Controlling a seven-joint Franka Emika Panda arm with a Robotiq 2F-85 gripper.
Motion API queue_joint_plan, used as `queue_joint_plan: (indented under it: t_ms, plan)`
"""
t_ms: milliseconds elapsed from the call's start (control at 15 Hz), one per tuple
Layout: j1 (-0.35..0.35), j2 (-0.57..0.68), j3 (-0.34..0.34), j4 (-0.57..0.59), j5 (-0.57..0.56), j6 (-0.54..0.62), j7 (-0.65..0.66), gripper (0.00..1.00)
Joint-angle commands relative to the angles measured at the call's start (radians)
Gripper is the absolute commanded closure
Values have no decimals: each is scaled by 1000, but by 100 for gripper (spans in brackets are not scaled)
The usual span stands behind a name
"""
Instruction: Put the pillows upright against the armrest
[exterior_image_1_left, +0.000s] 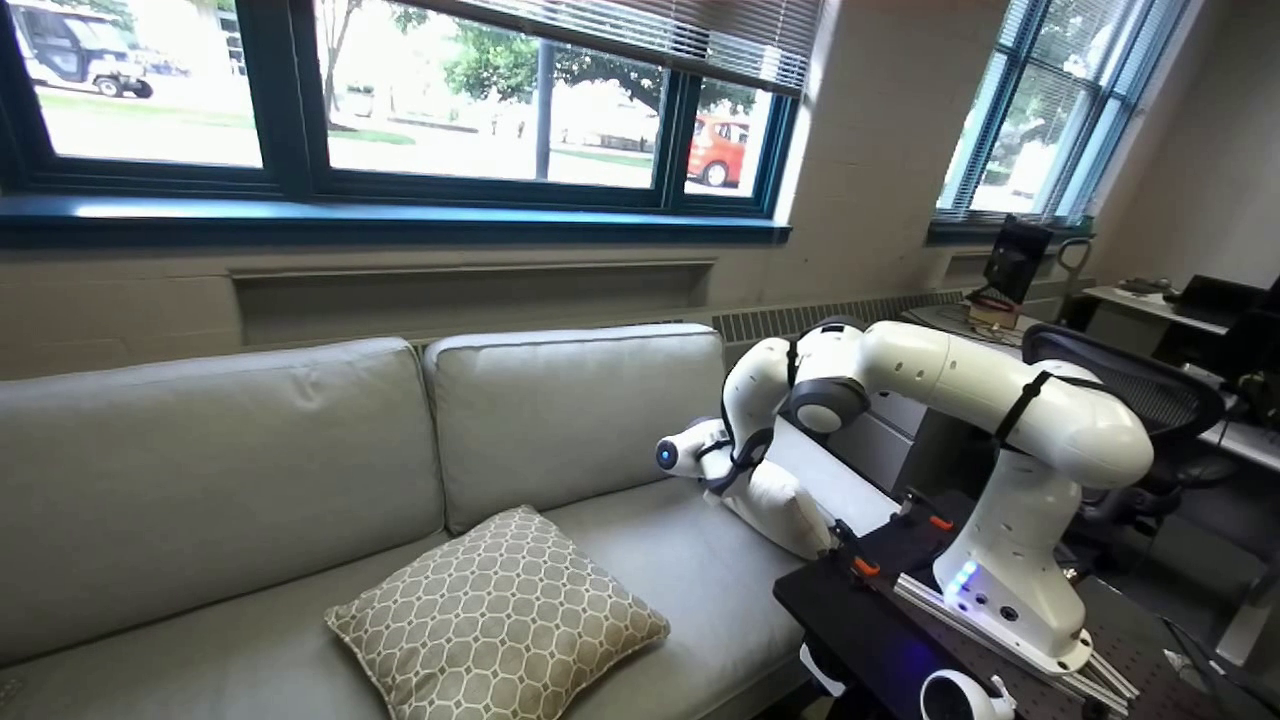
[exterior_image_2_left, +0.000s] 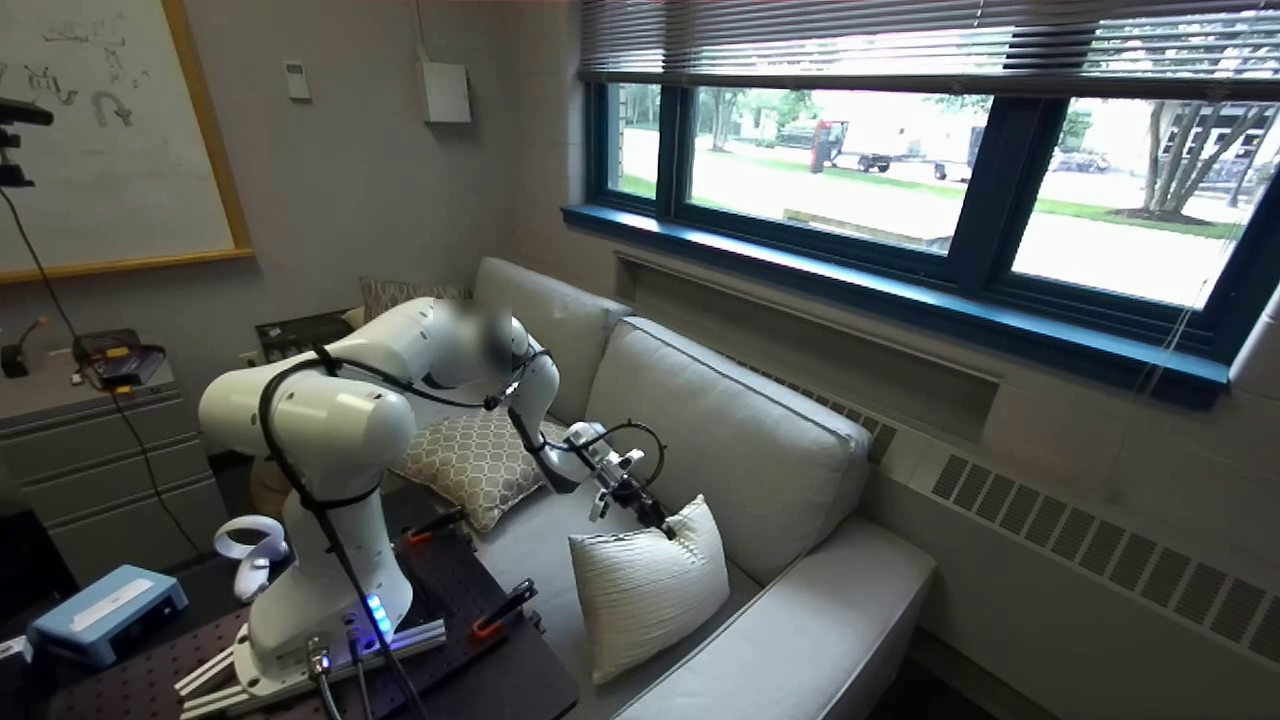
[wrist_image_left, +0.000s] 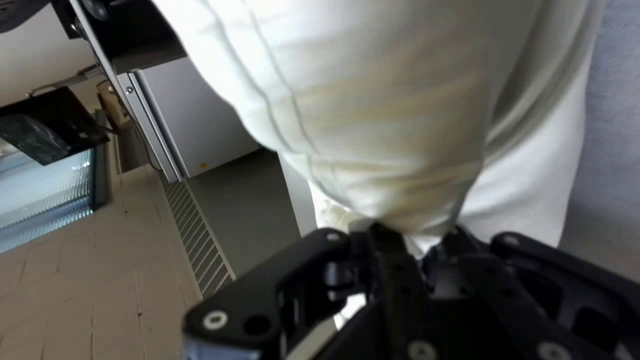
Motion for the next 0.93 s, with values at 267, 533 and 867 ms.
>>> queue_joint_plan:
  t_ms: [267,533,867]
  plan:
    - [-149,-138,0,-174,-74,230,282,89]
    - [-253,-256,-51,-345,-132,485,381,91]
    - [-366,-321,-195,-504,-136,903,458,90]
